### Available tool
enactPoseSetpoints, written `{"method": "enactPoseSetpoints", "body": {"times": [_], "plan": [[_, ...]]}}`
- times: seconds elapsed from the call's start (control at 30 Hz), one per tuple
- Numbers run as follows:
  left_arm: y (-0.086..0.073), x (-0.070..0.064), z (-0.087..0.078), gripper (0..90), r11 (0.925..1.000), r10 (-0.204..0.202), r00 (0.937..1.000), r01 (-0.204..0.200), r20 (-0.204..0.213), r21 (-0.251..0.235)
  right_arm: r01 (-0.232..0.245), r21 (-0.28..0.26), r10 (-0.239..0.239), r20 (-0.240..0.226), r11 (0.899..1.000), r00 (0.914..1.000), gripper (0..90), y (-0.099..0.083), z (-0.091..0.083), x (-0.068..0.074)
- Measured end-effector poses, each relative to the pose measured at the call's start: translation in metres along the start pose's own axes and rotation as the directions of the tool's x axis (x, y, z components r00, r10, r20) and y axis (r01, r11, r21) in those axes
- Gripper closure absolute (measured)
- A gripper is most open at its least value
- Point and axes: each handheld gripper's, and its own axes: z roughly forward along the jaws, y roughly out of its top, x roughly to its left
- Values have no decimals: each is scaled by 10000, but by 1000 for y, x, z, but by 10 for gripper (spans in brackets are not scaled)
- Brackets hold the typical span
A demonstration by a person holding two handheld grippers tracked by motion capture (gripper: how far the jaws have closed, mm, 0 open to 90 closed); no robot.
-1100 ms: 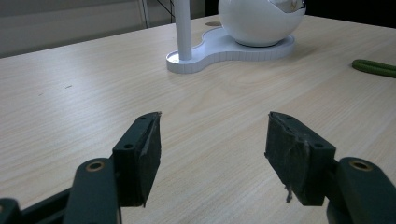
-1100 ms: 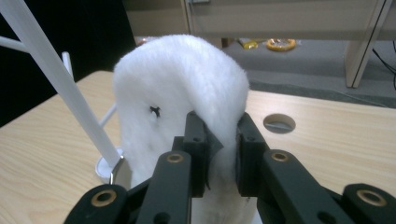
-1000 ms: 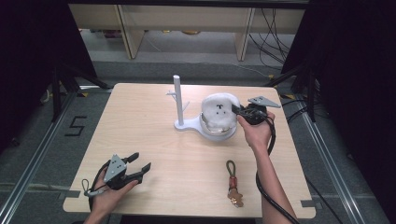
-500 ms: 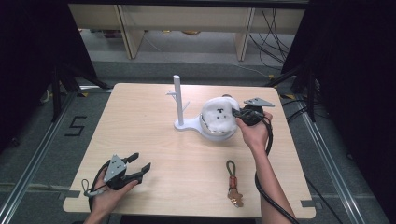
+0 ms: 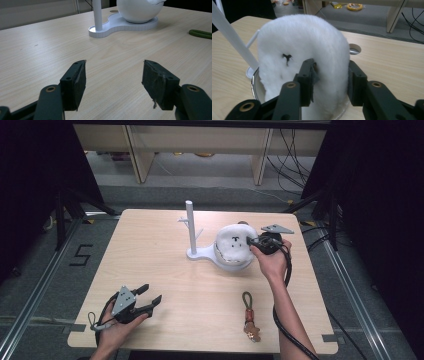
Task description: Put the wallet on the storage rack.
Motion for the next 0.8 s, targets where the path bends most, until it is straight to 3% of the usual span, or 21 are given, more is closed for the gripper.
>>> {"method": "enactPoseSetpoints", "body": {"times": [0.03,0.07,0.13,0.17,0.2,0.23,0.27,0.3,0.33,0.37,0.43,0.47,0.67,0.8], "plan": [[0,0,0,354,10000,-13,10000,13,-11,2,-192,-5,192,50,9998,9998,579,1,-2,2],[0,0,0,354,10000,-12,10000,12,-14,0,18,-72,-18,-30,10000,10000,560,2,-2,0],[0,0,0,353,10000,-24,10000,24,-9,-15,-511,32,511,23,9987,9987,521,3,-6,4],[0,0,0,354,10000,-37,10000,36,-12,-21,-270,-96,270,-12,9996,9996,505,4,-6,2],[0,0,0,354,10000,-40,10000,40,-14,-21,-658,24,658,34,9978,9978,492,4,-9,5],[0,0,0,353,10000,-17,10000,17,-13,-22,-251,-146,250,-37,9996,9997,480,5,-9,1],[0,0,0,353,10000,-10,10000,10,-19,-21,-654,-53,655,46,9978,9978,469,4,-12,5],[0,-1,0,353,9999,-124,9999,124,-56,53,-448,-178,449,47,9988,9990,458,5,-13,2],[0,-1,0,353,9999,-109,9999,109,-57,53,-545,-138,546,70,9984,9985,451,5,-15,2],[0,-2,0,354,9999,-120,9999,120,-64,47,-371,-237,373,73,9990,9993,447,5,-16,1],[0,-2,0,353,9999,-118,9999,118,-72,48,-842,-148,844,117,9963,9964,441,5,-20,4],[0,-2,0,353,9999,-127,9999,127,-74,45,-487,-221,489,93,9986,9988,440,5,-20,1],[0,-1,0,353,10000,-28,10000,28,-44,-14,-611,-46,611,51,9981,9981,451,2,-31,1],[0,-2,-1,353,9997,-135,9998,138,-171,182,-1114,443,1117,-38,9928,9937,482,-4,-39,2]]}}
